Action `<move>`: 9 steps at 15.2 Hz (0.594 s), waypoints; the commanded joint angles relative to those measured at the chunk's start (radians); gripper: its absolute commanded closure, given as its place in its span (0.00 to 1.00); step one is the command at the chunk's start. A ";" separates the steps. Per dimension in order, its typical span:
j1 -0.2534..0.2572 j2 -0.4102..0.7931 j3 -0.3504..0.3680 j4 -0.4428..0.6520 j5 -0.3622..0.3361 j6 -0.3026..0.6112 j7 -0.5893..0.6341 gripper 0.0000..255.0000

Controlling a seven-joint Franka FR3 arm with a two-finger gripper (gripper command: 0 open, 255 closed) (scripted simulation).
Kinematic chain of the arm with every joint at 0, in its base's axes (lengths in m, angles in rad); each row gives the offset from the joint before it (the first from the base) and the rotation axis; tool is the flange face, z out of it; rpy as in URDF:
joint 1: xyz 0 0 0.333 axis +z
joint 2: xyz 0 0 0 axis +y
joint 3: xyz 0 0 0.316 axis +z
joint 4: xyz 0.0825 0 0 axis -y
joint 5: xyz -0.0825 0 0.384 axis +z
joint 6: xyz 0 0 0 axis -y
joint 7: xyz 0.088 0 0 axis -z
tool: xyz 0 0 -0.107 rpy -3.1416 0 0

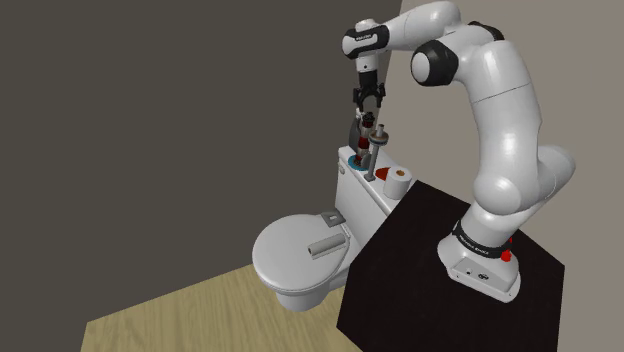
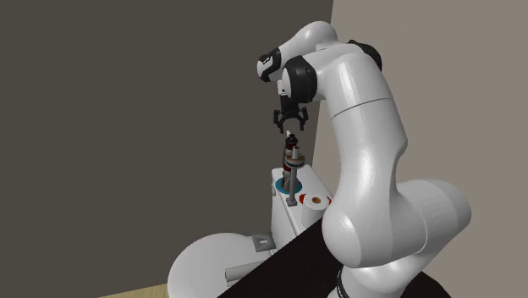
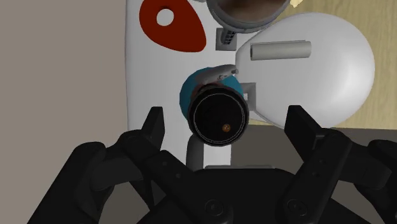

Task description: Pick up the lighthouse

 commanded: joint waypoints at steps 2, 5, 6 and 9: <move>-0.009 0.045 0.003 0.038 0.006 0.003 0.002 0.00; -0.008 0.057 0.004 0.018 0.008 0.035 0.002 0.00; -0.008 0.062 0.005 0.012 0.009 0.045 0.002 0.00; -0.008 0.069 0.006 0.003 0.010 0.061 0.002 0.00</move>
